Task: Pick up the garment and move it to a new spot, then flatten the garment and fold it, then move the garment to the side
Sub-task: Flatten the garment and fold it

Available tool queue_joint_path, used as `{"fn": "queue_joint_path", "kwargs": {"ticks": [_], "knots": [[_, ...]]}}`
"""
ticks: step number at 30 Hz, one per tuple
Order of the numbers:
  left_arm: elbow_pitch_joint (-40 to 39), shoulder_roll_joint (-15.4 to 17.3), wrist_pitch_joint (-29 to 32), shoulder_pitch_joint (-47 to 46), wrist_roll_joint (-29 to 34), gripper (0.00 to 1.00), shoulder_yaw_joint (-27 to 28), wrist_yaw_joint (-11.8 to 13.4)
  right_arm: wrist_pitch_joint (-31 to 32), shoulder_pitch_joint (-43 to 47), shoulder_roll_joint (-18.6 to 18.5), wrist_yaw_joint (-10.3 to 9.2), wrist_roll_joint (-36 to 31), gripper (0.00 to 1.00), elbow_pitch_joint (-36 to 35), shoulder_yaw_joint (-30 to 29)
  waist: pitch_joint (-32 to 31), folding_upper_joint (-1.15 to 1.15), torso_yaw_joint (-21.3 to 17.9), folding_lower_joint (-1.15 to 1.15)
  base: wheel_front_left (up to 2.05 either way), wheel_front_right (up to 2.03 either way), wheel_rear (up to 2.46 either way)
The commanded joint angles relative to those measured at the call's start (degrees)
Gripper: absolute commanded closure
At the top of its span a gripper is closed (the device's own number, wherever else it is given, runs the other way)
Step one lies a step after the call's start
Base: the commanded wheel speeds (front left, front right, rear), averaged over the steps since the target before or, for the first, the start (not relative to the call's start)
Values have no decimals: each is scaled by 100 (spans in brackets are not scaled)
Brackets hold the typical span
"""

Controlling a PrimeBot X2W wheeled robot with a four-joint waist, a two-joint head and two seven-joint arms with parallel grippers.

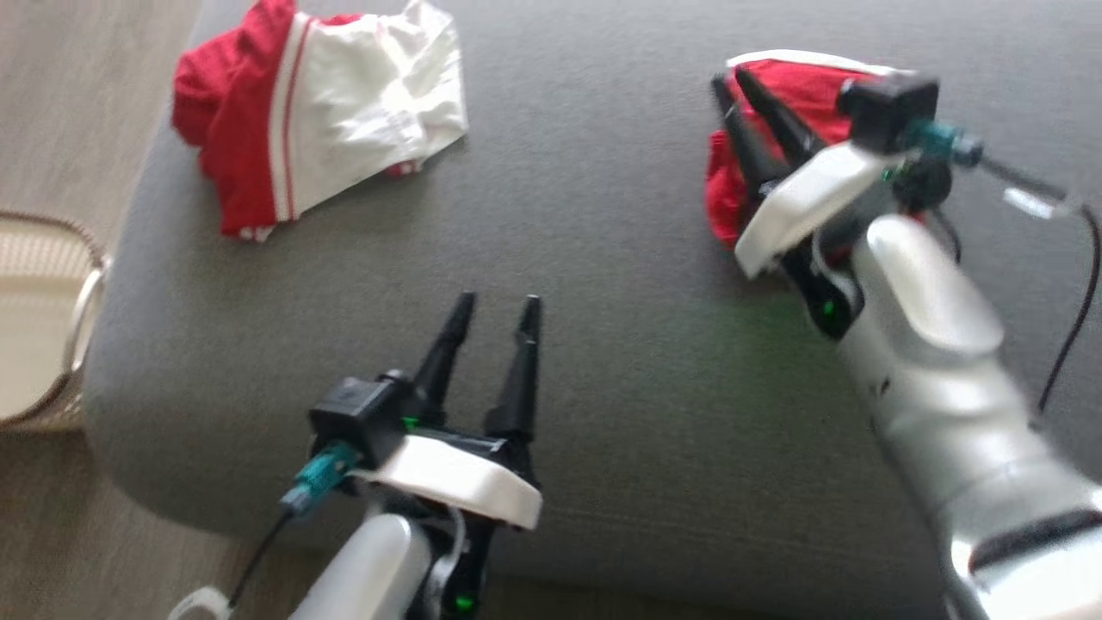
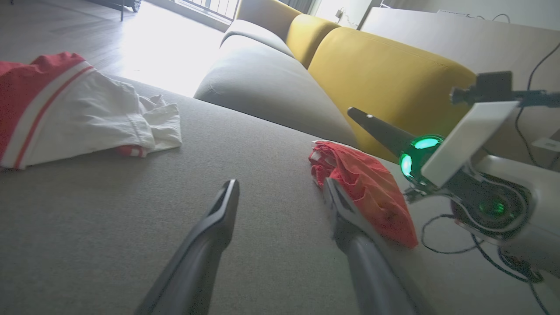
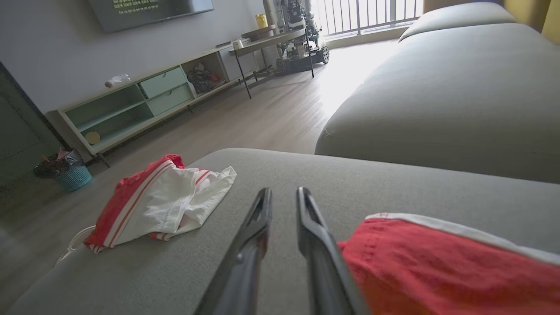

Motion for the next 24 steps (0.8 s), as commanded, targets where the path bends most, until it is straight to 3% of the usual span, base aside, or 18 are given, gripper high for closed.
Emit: {"fn": "queue_joint_path", "kwargs": {"ticks": [1,6,15,24], "knots": [[-241,-14,-70,78,91,0,343,41,-57,250,106,-2,56,0,-450,29,-205,0,-314,0,0,0,0],[-323,-5,-70,273,265,0,695,63,-58,874,106,-2,-138,0,-1152,-254,-401,0,-608,0,0,0,0],[-688,5,-70,697,779,0,1499,227,-58,2463,106,-2,-1001,0,-2610,-1279,-830,0,-1035,0,0,0,0],[-942,-8,-70,1141,1160,0,2124,46,-59,3803,106,-2,-1465,0,-3882,-1794,-1161,0,-1243,0,0,0,0]]}}
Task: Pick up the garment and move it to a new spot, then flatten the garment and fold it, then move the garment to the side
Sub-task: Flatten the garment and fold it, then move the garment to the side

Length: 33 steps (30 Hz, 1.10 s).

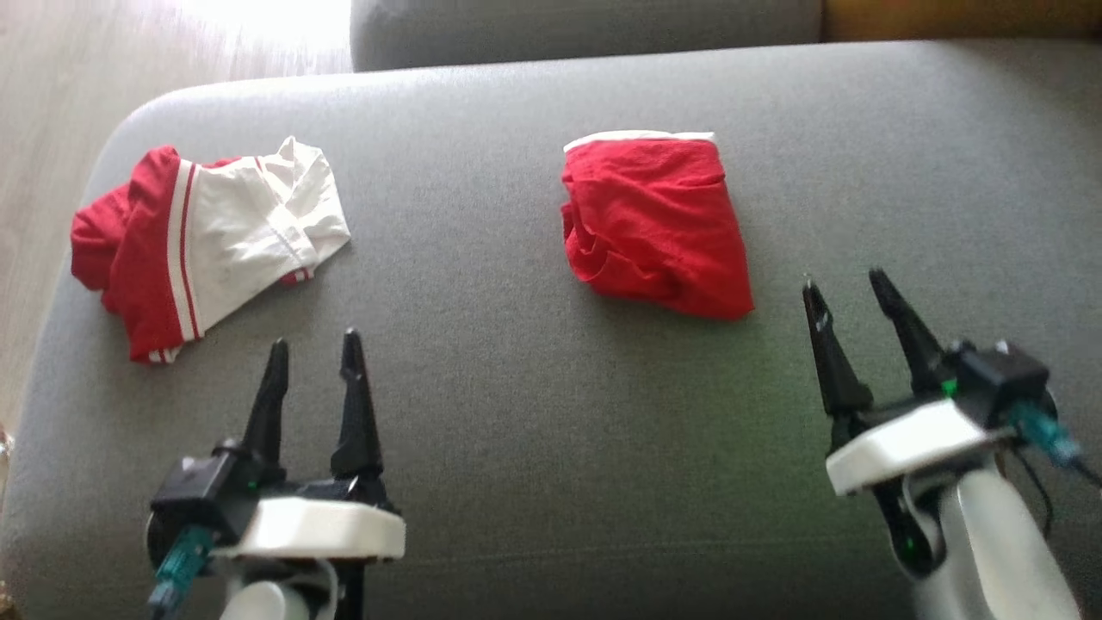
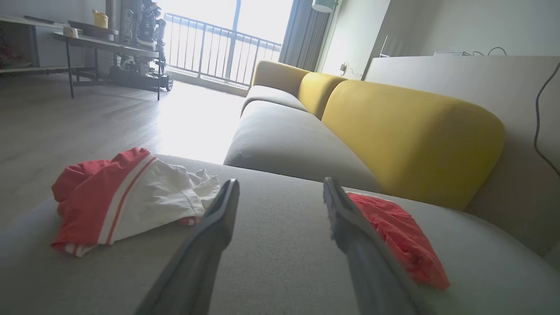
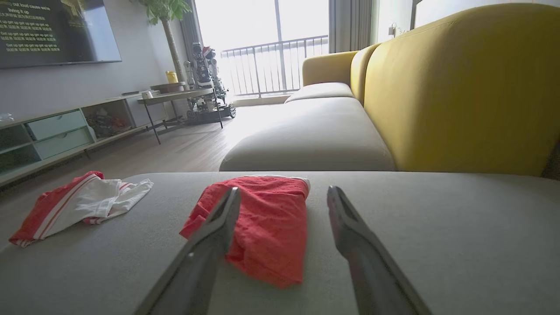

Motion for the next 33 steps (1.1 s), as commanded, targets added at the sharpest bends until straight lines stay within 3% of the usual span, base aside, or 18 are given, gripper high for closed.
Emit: {"fn": "queue_joint_path", "kwargs": {"ticks": [1,12,33], "knots": [[-244,-13,-70,-60,109,0,246,-27,-53,16,68,-2,-44,0,-259,97,-94,0,-44,1,0,0,0],[-82,-17,-70,668,470,0,525,-207,-53,1029,68,-2,122,0,-544,218,-528,0,-127,1,0,0,0],[160,-18,-70,746,883,0,436,-45,-53,1110,68,-2,18,0,-537,173,-581,0,-9,1,0,0,0]]}}
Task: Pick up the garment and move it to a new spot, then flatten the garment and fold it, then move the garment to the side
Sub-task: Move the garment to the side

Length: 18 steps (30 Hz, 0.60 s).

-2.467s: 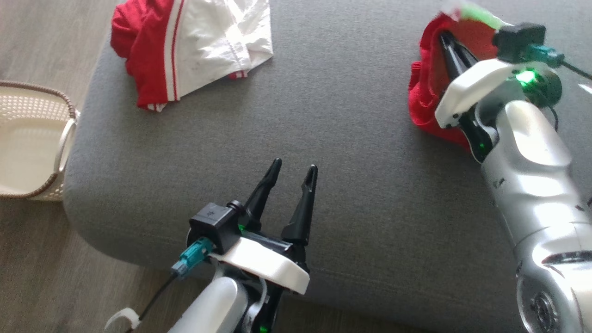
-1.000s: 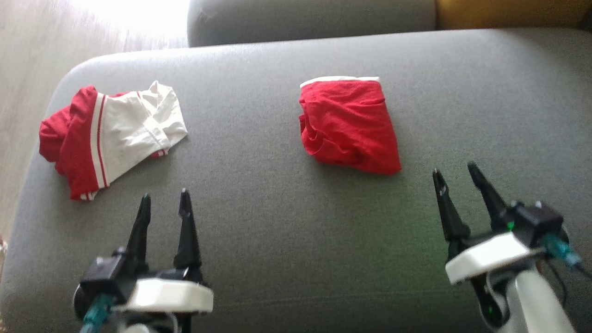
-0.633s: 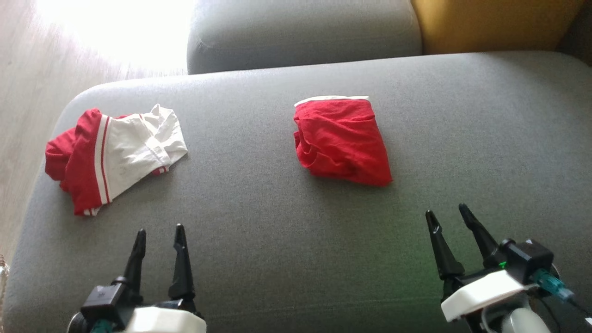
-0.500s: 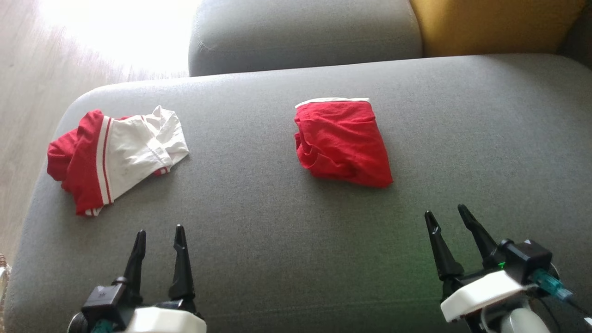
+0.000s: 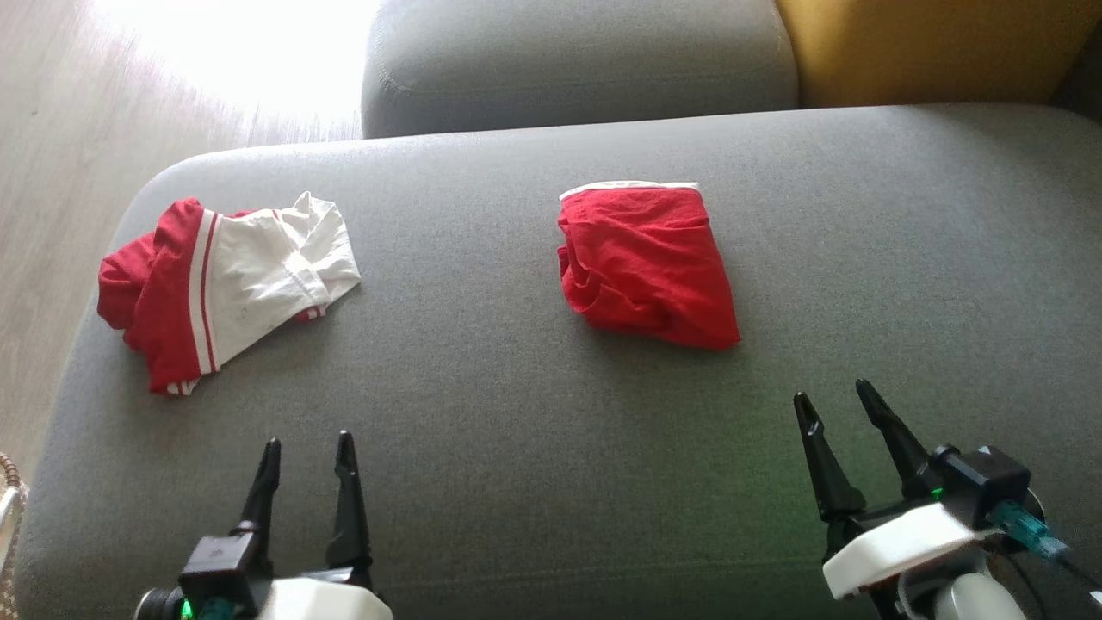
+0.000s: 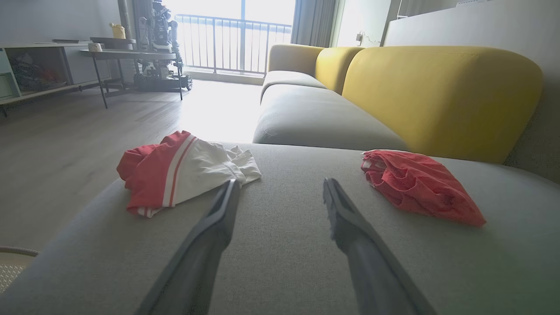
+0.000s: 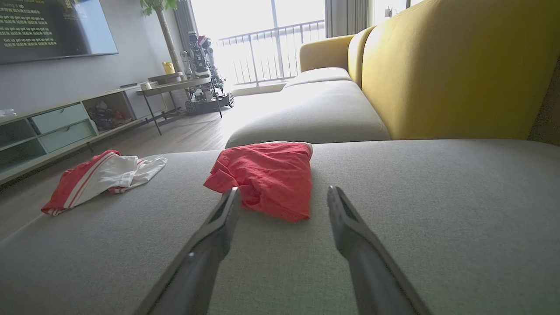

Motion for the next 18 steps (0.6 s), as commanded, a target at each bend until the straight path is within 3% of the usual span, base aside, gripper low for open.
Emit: {"fn": "queue_joint_path", "kwargs": {"ticks": [1,11,18], "knots": [[-168,-22,-70,-163,64,0,135,26,-54,-146,4,-2,-29,0,-208,110,2,0,0,1,0,0,0],[-88,-22,-70,-276,360,0,-172,74,-54,-452,4,-2,420,0,314,183,248,0,144,1,0,0,0],[-219,-22,-70,-666,338,0,-533,80,232,-1759,4,-2,1333,0,1313,345,898,0,367,1,0,0,0]]}}
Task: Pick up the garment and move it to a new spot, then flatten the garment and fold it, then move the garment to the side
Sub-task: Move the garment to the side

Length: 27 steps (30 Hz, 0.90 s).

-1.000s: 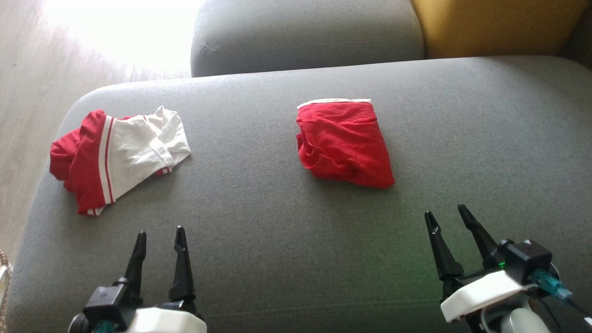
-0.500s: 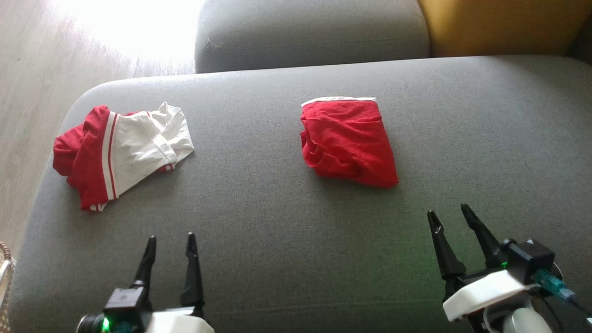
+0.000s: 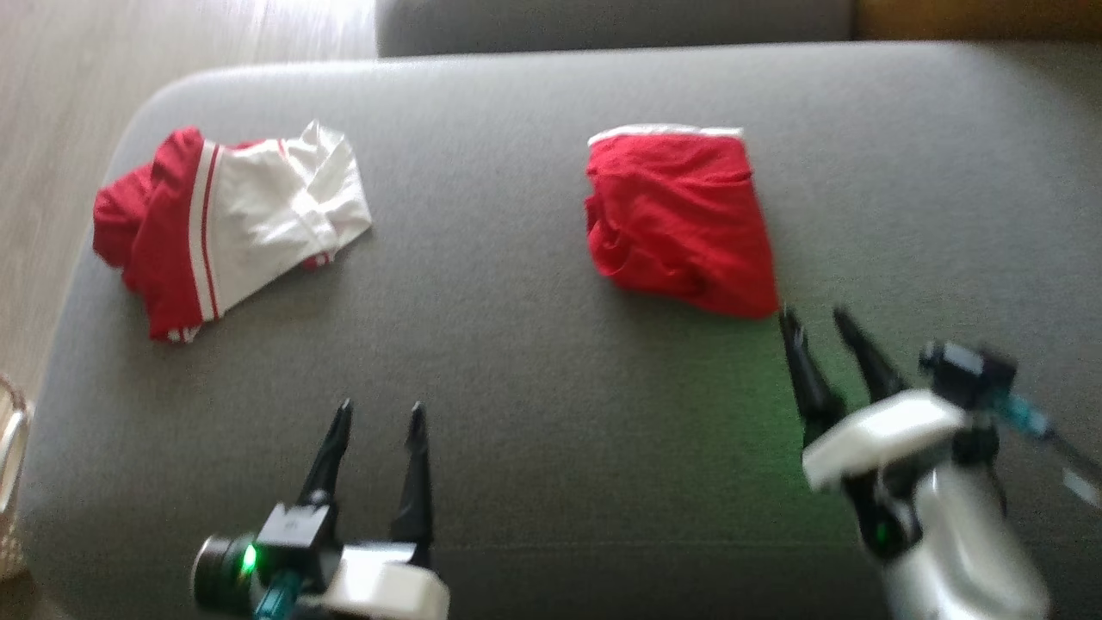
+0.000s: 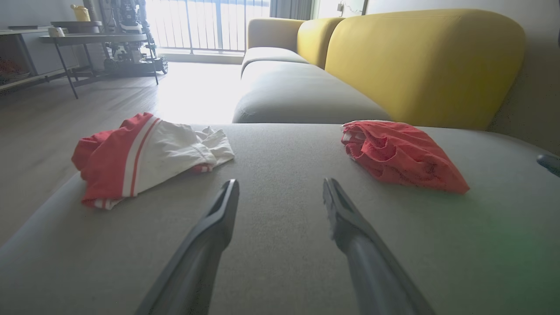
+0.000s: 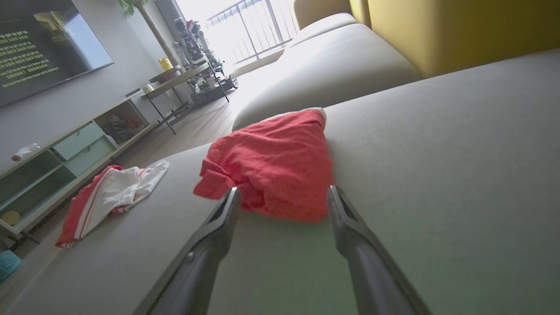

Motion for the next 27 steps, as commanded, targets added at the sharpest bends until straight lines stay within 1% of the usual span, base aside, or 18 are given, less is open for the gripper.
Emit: {"fn": "queue_joint_path", "kwargs": {"ticks": [1,7,10,13,17,18,23,27], "knots": [[-244,-29,-70,-423,7,0,72,22,84,-546,-4,-2,45,0,-47,124,339,0,177,-1,0,0,0],[-293,-29,-70,-897,-145,0,-308,80,498,-1722,-347,-2,364,0,637,31,903,0,459,-1,0,0,0],[-297,-29,-70,-1074,-204,0,-448,110,678,-2144,-548,-2,511,0,990,11,1126,0,589,-1,0,0,0],[-304,-29,-70,-1236,-240,0,-545,114,969,-2487,-694,-2,795,0,1292,37,1342,0,694,-1,0,0,0],[-343,-29,-70,-1464,-252,0,-669,96,1386,-2823,-934,-2,1232,0,1466,215,1626,0,798,-1,0,0,0],[-343,-29,-70,-1464,-252,0,-669,96,1386,-2823,-934,-2,1232,0,1466,215,1626,0,798,-1,0,0,0],[-352,-29,-70,-1675,-270,0,-776,103,1858,-3107,-1227,-2,1715,0,1540,436,1844,0,843,-1,0,0,0],[-299,-29,-70,-1771,-280,0,-837,105,2022,-3214,-1341,-2,1950,0,1578,614,1896,0,838,-1,0,0,0]]}}
